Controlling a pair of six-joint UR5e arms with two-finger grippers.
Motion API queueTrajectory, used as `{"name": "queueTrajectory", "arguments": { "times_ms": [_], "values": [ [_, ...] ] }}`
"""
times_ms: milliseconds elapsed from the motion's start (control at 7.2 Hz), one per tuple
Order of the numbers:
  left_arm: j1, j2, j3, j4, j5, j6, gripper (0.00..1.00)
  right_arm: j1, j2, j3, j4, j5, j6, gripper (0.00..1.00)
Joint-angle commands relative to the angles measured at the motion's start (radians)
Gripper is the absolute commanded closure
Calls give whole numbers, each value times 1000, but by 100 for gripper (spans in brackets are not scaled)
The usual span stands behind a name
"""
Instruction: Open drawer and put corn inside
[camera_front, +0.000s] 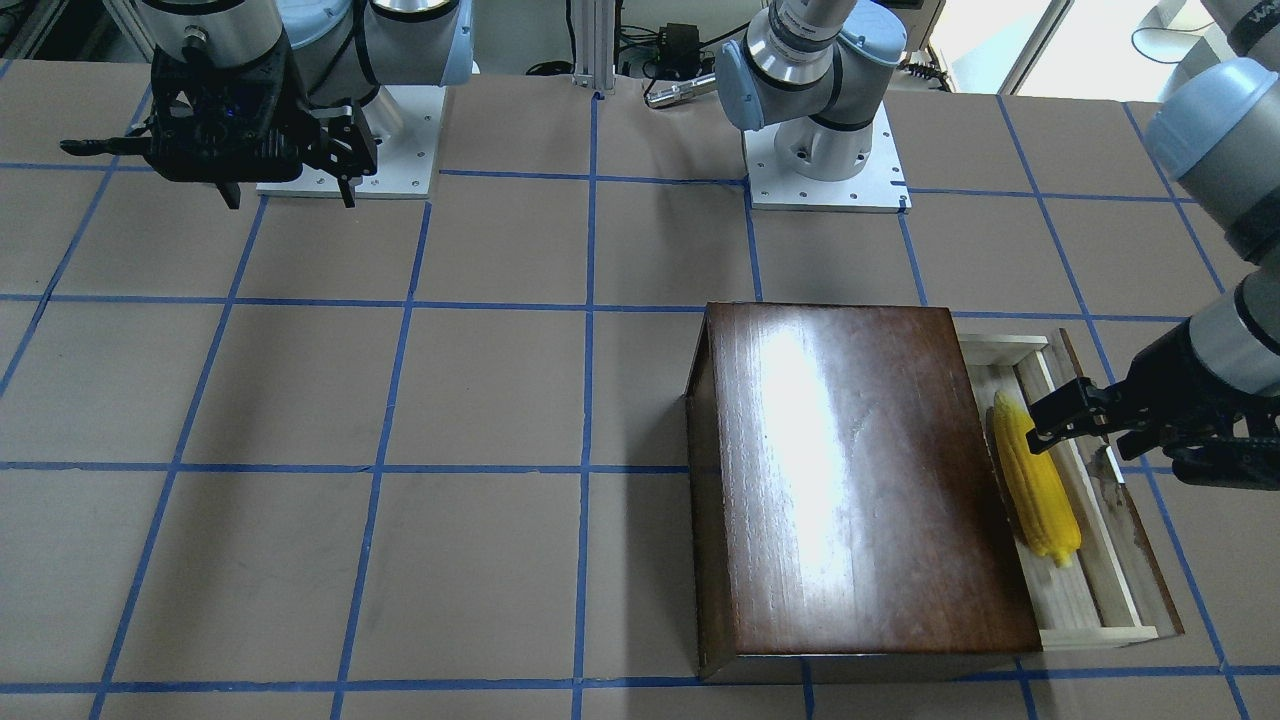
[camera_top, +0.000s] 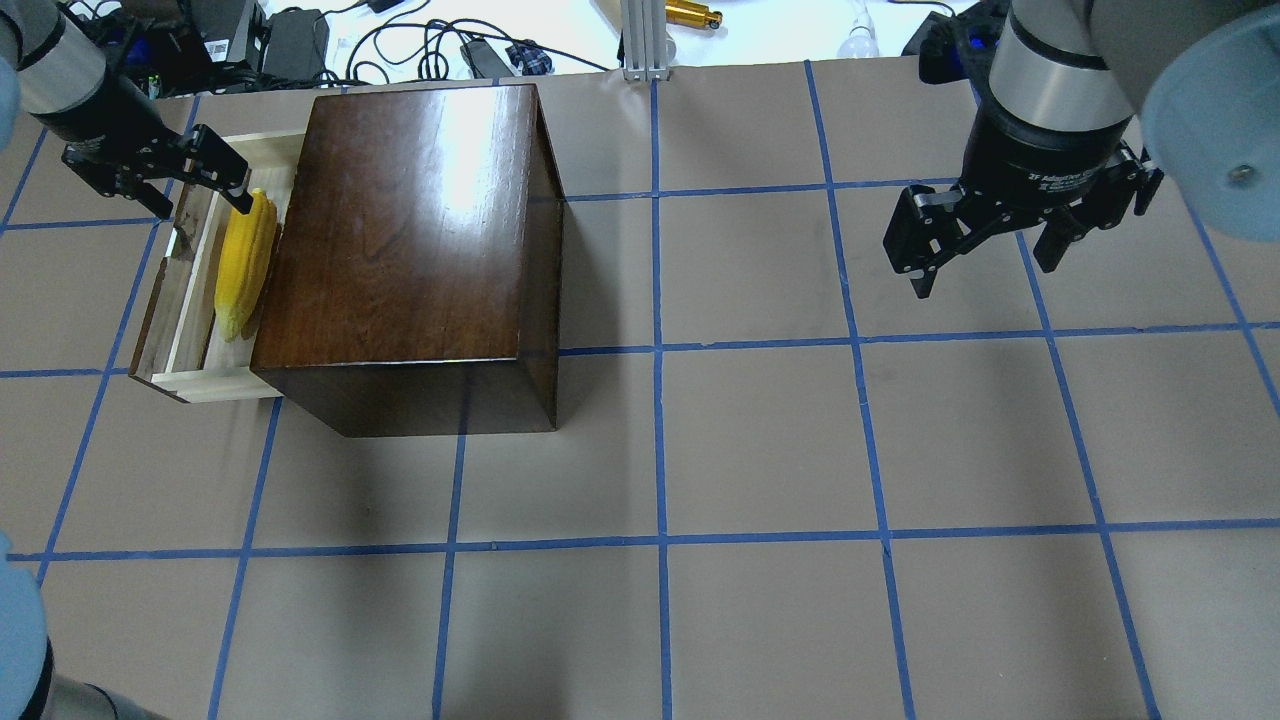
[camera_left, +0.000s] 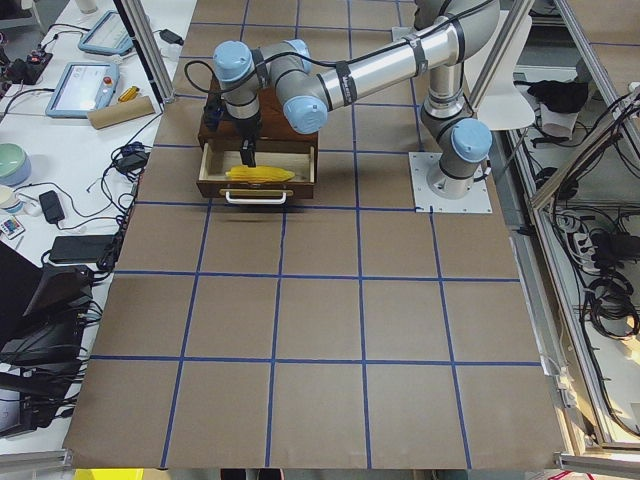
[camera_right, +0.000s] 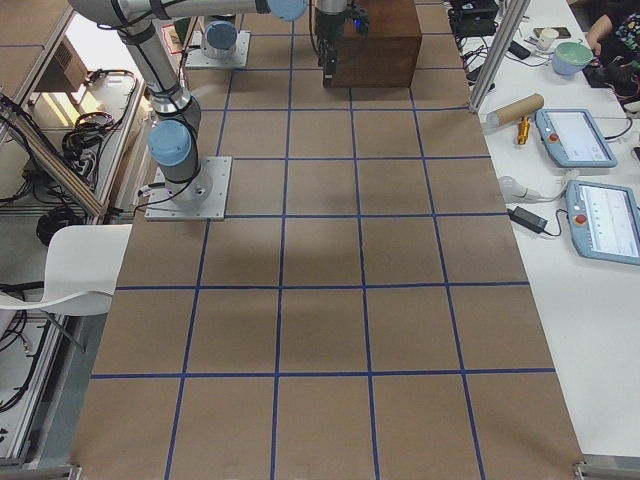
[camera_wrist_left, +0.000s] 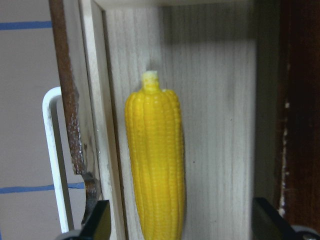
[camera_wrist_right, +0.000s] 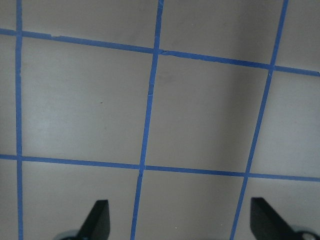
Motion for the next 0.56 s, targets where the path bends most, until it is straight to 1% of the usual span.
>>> {"name": "queueTrajectory", "arguments": {
  "times_ms": [0,139,278,417],
  "values": [
    [-105,70,20,-44,6,-124,0,0,0,0,0,1,0,0],
    [-174,102,19,-73,19,-246,0,0,0,0,0,1,0,0],
    [-237,136,19,-98,19,-323,0,0,-1,0,0,1,1,0],
    [-295,179,5,-150,22,-362,0,0,-1,0,0,1,1,0]
  ]
}}
